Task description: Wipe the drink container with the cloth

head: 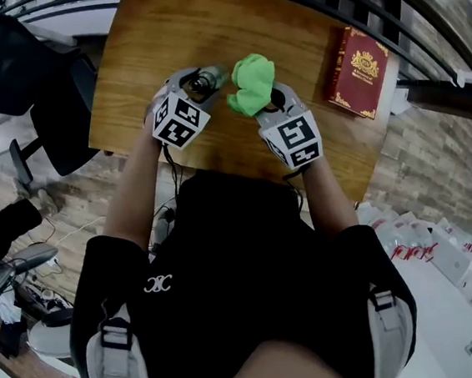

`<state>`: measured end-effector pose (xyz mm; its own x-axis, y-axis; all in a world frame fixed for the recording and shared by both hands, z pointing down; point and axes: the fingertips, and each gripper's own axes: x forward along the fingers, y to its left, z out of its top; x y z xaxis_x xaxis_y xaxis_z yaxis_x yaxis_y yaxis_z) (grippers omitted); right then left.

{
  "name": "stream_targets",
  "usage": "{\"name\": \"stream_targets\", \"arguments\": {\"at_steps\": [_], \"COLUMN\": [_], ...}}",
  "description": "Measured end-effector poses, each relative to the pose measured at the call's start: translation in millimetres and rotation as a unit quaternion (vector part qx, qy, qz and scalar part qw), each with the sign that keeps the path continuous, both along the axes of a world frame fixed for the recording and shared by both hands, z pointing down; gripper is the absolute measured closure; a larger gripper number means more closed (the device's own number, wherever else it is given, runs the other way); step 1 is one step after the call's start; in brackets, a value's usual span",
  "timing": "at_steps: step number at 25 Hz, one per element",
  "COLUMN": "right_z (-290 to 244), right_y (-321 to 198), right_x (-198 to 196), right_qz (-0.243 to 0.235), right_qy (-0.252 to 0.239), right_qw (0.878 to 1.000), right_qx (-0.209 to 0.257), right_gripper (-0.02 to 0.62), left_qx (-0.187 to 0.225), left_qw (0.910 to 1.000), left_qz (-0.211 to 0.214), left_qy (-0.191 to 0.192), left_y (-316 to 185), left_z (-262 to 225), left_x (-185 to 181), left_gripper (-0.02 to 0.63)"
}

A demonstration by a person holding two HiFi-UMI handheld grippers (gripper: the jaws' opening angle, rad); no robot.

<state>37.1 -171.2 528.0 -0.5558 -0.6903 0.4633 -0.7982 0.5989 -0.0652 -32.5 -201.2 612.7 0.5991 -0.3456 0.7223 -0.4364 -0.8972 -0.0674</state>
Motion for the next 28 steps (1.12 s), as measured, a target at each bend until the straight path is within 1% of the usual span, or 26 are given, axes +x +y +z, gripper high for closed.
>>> {"name": "stream_targets", "arguments": {"at_steps": [4,7,11,15,18,19,22,26,28], "right_z": [11.6,17.8,21.1,35.8,45.5,47.3,51.7,67.5,72.2], "right_y": [-6.6,-10.1,-7.5,-6.2,-14.3,-17.2,-26.2,-39.5,-44.7], "right_x": [-17.7,-36.0,-65.6,-84.3,-87.7,-88.3,-88.4,-81.6,-82.8], "right_qz": [-0.035,-0.081,-0.154,-0.200,-0.203,-0.200,-0.185,-0.168,-0.166], "right_qy": [0.017,0.020,0.009,0.033,0.069,0.073,0.064,0.095,0.099], "right_qw": [0.999,0.996,0.985,0.972,0.970,0.971,0.973,0.973,0.973], "right_qx": [-0.016,-0.036,-0.074,-0.114,-0.112,-0.110,-0.121,-0.128,-0.129], "right_gripper": [0.541,0.541,0.543,0.543,0.543,0.543,0.543,0.541,0.541], "left_qx": [0.021,0.038,0.050,0.063,0.072,0.070,0.061,0.080,0.081], "left_qw": [0.9994,0.9981,0.9961,0.9953,0.9952,0.9953,0.9954,0.9957,0.9956], "left_qz": [-0.015,-0.024,-0.037,-0.034,-0.026,-0.028,-0.037,-0.013,-0.014], "left_qy": [0.023,0.042,0.063,0.065,0.060,0.061,0.064,0.046,0.046], "left_y": [4.8,9.2,12.9,15.1,15.9,15.5,14.3,18.9,19.1], "left_z": [2.8,5.0,6.4,5.0,4.5,4.5,4.7,7.5,7.9], "left_x": [-7.8,-13.7,-19.4,-19.9,-16.5,-16.6,-19.0,-12.6,-12.5], "left_gripper": [0.291,0.291,0.291,0.291,0.291,0.291,0.291,0.291,0.291]}}
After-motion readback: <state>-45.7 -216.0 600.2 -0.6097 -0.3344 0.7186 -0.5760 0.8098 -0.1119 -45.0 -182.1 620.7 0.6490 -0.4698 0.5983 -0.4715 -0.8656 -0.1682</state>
